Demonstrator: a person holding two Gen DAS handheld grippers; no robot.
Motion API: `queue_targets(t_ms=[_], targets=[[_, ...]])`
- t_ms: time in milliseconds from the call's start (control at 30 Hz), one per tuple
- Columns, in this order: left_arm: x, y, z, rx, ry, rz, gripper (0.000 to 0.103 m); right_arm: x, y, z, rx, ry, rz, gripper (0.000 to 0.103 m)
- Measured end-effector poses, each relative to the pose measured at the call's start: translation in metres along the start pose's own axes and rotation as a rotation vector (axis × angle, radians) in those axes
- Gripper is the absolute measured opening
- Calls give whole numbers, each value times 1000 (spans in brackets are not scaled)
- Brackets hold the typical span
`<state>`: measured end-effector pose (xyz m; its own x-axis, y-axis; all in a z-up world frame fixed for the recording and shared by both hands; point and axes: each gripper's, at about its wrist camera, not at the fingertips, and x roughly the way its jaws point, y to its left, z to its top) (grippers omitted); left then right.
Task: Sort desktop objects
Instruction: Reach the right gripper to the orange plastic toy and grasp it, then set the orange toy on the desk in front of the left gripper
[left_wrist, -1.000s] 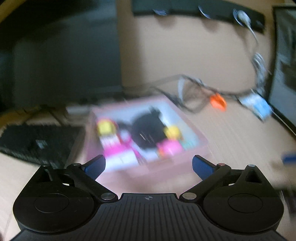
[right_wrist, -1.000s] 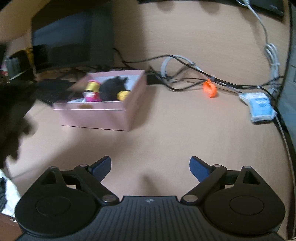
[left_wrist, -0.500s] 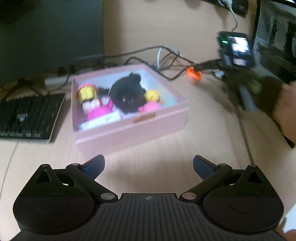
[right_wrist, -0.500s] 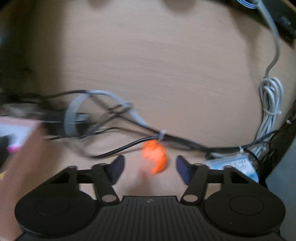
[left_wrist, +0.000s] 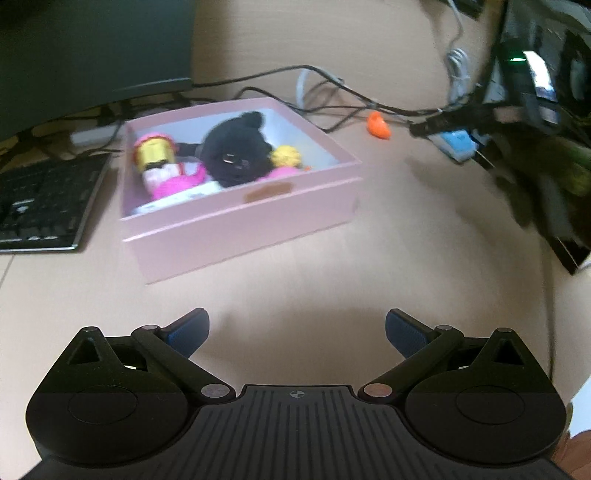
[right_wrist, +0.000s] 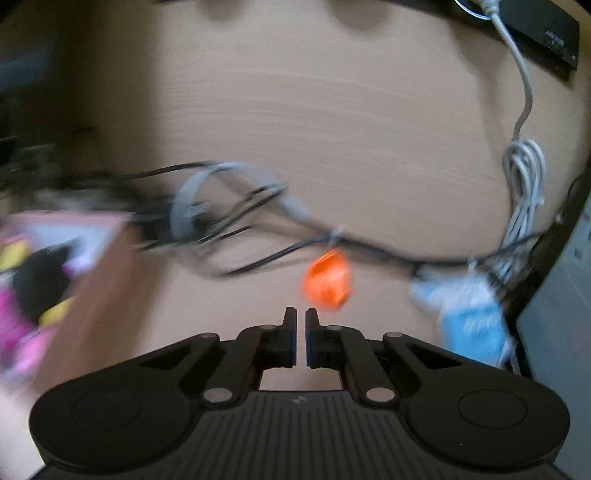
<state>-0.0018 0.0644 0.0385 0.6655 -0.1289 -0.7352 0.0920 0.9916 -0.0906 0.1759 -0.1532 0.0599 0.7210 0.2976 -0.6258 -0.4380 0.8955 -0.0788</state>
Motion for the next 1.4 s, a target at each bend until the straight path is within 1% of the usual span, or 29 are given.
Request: queue_targets(t_ms=[100, 167, 200, 233, 267, 300, 333, 367, 400, 433, 467, 533, 633, 700, 767, 800, 833, 867, 967, 1067, 1200, 1267, 1333, 1400], targets=[[6, -11, -3, 17, 21, -16, 103, -34, 20, -23, -29, 18, 125, 4], [9, -18, -5, 29, 34, -24, 103, -41, 24, -27, -24, 9, 146, 4], [9, -20, -5, 34, 36, -29, 103, -41, 24, -26, -20, -7, 135, 4], [10, -21, -5, 36, 37, -31, 103, -38, 21, -24, -15, -24, 111, 10], [9, -23, -5, 37, 36, -30, 103, -30, 15, -21, -8, -37, 76, 24], [8, -23, -5, 35, 35, -27, 103, -27, 8, -17, 4, -51, 50, 34], [8, -22, -6, 30, 36, -23, 103, -19, 0, -13, 21, -69, 24, 56], [8, -20, -7, 22, 39, -18, 103, -5, -7, -6, 39, -88, -5, 62], [7, -19, -8, 16, 43, -12, 103, 6, -12, 0, 49, -95, -32, 63], [7, -17, -9, 12, 45, -7, 103, 23, -16, 8, 55, -88, -59, 67], [6, -15, -9, 6, 44, 1, 103, 41, -21, 16, 66, -80, -86, 75], [2, -10, -9, -9, 36, 13, 103, 76, -29, 31, 73, -60, -119, 85], [-4, 1, -10, -41, 22, 24, 103, 121, -34, 51, 81, -6, -151, 85], [-6, 7, -11, -58, 20, 29, 103, 140, -30, 58, 62, 0, -187, 85], [-6, 12, -13, -76, 25, 34, 103, 158, -31, 63, 50, 32, -212, 84], [-5, 14, -13, -88, 28, 34, 103, 163, -34, 63, 61, 51, -202, 74], [-4, 15, -12, -95, 29, 34, 103, 165, -37, 62, 77, 66, -187, 53], [-3, 16, -12, -101, 29, 32, 103, 163, -39, 61, 95, 62, -186, 53], [3, 14, -6, -93, 29, 19, 103, 141, -41, 54, 116, 22, -169, 53], [11, 4, -1, -50, 27, -4, 103, 100, -30, 37, 110, 3, -106, 53], [21, -12, 5, 13, 35, -39, 103, 25, 13, -6, 37, 14, 34, 53], [27, -20, 5, 47, 40, -42, 103, -7, 42, -30, -23, 15, 137, 54], [32, -25, 6, 76, 48, -34, 103, -29, 64, -44, -43, 17, 244, 54], [37, -30, 6, 103, 58, -21, 103, -42, 75, -46, -21, 14, 330, 54]])
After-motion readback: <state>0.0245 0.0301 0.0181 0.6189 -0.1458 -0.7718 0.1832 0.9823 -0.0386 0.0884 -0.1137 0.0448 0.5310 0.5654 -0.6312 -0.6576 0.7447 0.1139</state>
